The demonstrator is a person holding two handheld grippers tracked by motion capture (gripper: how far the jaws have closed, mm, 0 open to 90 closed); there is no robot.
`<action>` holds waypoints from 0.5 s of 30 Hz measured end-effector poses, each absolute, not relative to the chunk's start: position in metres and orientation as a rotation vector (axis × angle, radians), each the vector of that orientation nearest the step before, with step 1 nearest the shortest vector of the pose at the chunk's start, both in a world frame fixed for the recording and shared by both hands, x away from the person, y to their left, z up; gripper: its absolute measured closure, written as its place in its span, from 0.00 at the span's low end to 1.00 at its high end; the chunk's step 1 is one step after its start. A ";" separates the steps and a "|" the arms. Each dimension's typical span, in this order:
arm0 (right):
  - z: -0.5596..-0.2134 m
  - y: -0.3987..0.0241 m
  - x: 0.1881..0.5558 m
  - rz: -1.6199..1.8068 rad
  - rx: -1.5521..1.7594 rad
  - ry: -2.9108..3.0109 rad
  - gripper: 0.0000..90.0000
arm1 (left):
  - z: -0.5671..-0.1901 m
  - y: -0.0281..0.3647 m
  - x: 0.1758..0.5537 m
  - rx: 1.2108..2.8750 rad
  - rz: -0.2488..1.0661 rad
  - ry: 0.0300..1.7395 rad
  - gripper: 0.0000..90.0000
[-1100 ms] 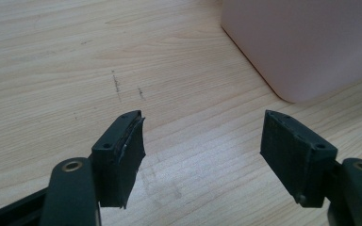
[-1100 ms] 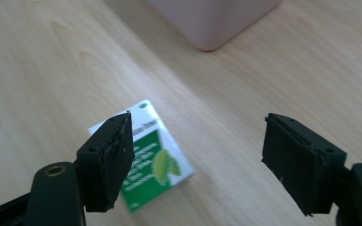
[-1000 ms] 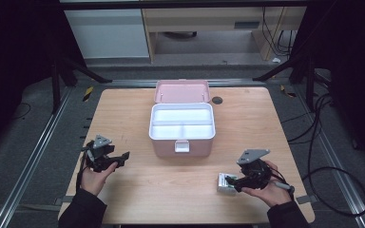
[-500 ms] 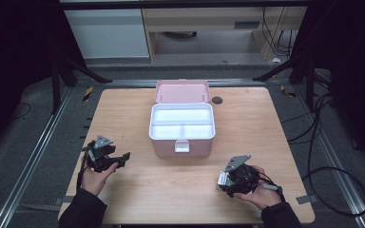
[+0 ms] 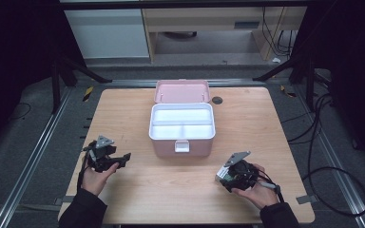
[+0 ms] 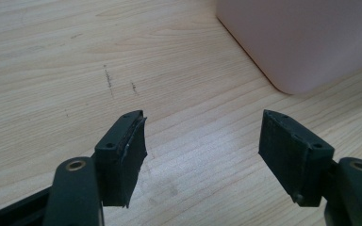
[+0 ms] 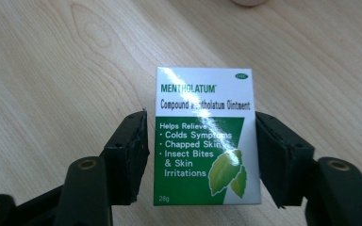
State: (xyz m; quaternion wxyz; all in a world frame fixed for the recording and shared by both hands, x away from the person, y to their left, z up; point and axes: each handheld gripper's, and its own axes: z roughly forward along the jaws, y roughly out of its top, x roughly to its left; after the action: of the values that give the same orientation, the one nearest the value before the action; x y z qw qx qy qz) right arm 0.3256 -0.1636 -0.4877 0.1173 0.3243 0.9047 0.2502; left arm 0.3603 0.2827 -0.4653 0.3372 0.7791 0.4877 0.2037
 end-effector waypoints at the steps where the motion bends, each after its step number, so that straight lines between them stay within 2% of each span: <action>1: -0.489 -0.163 0.327 0.721 0.958 2.655 0.44 | -0.465 0.283 0.360 2.032 0.530 1.271 0.35; 15: -0.491 -0.152 0.336 0.583 1.005 2.710 0.50 | -0.466 0.282 0.361 2.055 0.517 1.270 0.35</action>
State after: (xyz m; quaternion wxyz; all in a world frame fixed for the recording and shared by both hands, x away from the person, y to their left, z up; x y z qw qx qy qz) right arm 0.3361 -0.1523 -0.4909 0.0965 0.3392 0.9148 0.1969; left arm 0.3612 0.2817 -0.4662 0.3293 0.7854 0.4854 0.1975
